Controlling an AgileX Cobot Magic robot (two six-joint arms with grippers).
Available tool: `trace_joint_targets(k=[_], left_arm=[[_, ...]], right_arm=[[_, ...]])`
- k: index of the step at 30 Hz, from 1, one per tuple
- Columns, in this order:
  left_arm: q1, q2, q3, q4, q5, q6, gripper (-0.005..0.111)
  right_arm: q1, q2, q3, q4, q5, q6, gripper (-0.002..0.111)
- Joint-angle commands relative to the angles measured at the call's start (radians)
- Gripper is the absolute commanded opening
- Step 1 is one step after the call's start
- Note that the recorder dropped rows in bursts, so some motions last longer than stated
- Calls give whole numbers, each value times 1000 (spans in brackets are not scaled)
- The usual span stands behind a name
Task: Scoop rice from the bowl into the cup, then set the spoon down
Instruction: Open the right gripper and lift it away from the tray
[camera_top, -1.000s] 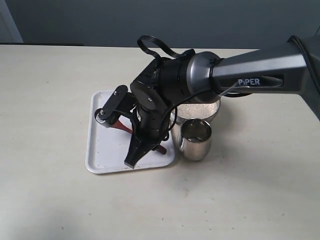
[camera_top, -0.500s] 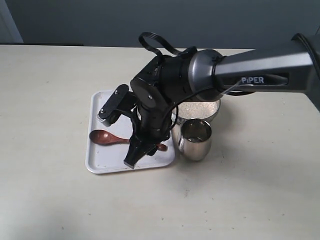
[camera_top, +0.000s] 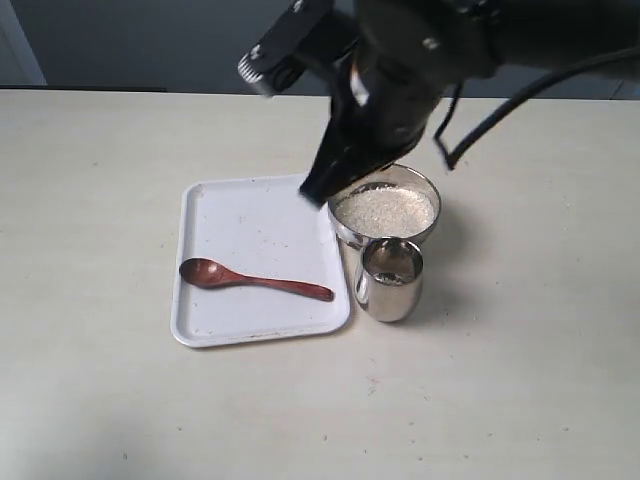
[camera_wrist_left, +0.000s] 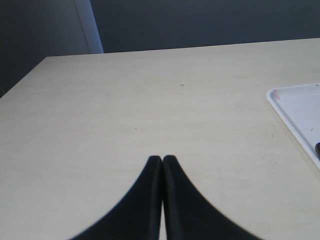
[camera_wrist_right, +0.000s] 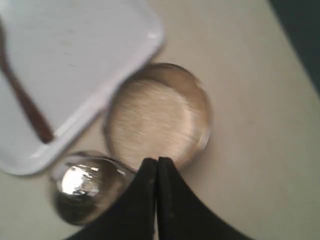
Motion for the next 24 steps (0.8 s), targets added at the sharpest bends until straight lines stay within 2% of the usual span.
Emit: trace_joint_targets(k=[1, 11, 20, 24], left_arm=[[-2, 1, -8, 0, -9, -5, 1], [-2, 1, -8, 0, -9, -5, 1], [-2, 1, -8, 0, -9, -5, 1], [-2, 1, -8, 0, -9, -5, 1]], right_arm=[[-34, -134, -5, -242, 181, 131, 0], [-42, -389, -5, -113, 264, 131, 0], [-42, -446, -5, -88, 264, 131, 0], [-42, -448, -5, -136, 264, 124, 0]])
